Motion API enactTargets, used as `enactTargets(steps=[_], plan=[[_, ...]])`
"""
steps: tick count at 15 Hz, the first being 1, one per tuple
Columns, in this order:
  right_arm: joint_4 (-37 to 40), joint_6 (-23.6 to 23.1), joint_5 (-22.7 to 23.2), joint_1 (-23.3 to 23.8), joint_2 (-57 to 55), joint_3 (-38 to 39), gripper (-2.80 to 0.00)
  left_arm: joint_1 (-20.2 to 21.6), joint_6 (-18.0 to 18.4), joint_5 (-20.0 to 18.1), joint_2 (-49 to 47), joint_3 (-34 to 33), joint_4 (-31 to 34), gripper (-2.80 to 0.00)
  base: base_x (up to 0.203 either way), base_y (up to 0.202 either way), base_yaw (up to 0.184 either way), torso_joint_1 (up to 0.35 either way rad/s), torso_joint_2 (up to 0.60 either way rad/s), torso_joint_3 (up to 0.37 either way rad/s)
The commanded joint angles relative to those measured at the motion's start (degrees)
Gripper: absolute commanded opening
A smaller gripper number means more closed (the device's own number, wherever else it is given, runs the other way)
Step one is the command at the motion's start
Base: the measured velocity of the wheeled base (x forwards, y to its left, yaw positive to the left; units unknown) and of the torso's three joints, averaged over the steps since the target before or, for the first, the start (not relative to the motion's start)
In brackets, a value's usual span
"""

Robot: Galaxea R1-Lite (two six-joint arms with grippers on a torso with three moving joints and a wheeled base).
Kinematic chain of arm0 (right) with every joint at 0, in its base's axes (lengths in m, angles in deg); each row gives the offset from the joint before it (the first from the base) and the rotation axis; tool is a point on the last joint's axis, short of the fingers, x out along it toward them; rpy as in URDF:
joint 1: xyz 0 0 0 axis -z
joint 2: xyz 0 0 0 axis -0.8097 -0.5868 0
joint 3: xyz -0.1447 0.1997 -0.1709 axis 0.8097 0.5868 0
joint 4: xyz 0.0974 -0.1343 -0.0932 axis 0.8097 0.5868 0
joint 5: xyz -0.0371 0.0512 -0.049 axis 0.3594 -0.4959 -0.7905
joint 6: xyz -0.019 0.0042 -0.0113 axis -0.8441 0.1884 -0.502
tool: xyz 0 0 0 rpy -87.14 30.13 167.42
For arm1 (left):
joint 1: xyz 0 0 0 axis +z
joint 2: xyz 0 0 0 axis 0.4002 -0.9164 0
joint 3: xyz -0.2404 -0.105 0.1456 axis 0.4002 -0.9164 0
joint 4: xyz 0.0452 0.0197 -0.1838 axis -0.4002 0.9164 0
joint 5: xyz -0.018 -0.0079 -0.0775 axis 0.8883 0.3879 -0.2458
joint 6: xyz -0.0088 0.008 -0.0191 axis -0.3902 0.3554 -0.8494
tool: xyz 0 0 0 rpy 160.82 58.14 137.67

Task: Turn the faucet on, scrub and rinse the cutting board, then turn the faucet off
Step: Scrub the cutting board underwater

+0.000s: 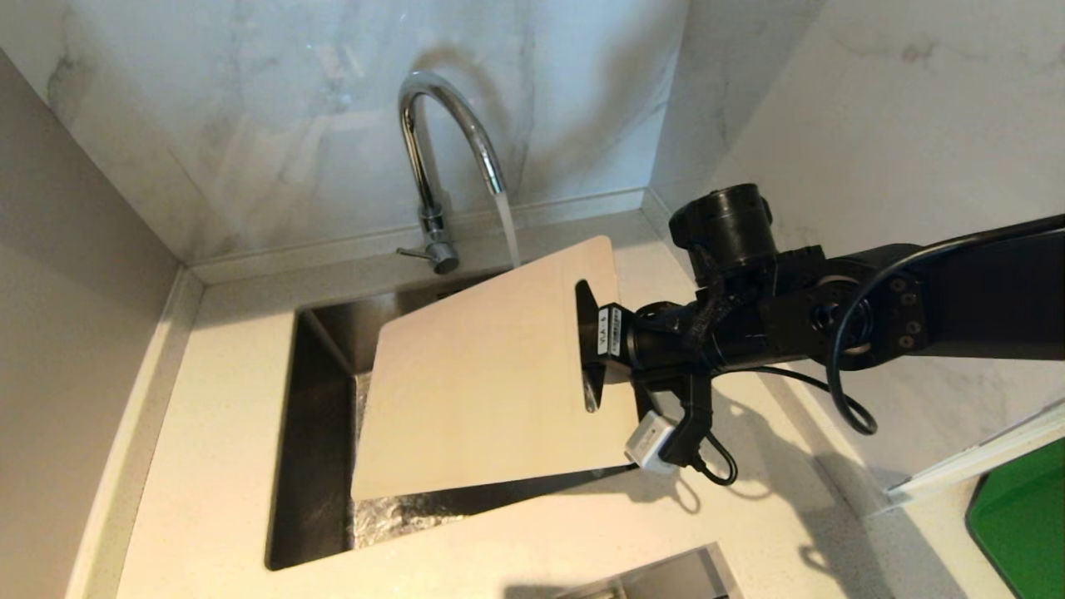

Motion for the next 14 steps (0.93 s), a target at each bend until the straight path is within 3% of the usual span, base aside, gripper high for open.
enactTargets(steps=[1,8,14], plan=[[0.1,-0.5,0.1,0.0,4.7,3.0,-2.8,0.0,0.0,0.0,0.0,-0.1,0.0,-2.8,0.0,0.0,0.0,0.0,0.0,0.0],[-6.6,3.9,1.5,-0.3,13.6,14.4,-2.8,0.0,0.1,0.0,0.0,-0.2,0.0,-2.8,0.0,0.0,0.0,0.0,0.0,0.0],[-7.1,5.5,3.9,-4.6,15.2,17.4,-2.8,0.0,0.1,-0.1,0.0,-0.1,0.0,-2.8,0.0,0.0,0.0,0.0,0.0,0.0]])
